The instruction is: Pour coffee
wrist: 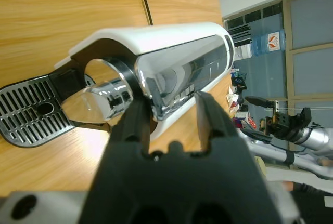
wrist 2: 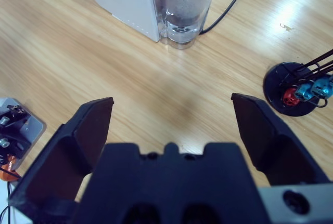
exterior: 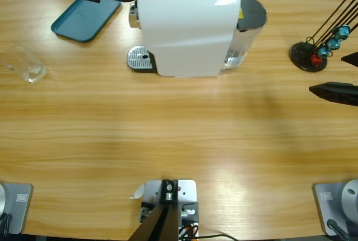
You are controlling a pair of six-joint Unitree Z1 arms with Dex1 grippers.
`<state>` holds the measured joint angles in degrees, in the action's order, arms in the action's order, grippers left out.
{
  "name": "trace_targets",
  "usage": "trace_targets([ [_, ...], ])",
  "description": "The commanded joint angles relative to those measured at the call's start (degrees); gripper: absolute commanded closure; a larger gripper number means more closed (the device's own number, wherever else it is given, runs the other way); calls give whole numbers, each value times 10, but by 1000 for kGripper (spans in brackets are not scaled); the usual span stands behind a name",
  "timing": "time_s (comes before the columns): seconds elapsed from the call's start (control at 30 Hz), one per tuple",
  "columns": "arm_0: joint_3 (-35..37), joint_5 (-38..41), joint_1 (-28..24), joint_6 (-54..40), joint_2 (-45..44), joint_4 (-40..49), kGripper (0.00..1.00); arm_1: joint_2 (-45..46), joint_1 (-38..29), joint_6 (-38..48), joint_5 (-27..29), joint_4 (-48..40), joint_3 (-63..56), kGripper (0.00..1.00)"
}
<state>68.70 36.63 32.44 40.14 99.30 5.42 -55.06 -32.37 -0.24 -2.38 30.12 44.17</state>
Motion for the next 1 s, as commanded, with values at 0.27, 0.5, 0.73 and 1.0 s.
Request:
trace_targets([
  [0.27,8,-10,25,29,-32,-13,1000,-1,6,15,8,-7,-16,0],
  [0.5,67,-13,37,47,-50,-18,1000,3,6,15,9,-7,-18,0],
  [0.73,185,-28,73,61,-30,-15,1000,18,6,51,65,-6,-22,0],
  [1.0,189,-175,154,-319,-21,28,36,4,7,86,145,1,-19,0],
])
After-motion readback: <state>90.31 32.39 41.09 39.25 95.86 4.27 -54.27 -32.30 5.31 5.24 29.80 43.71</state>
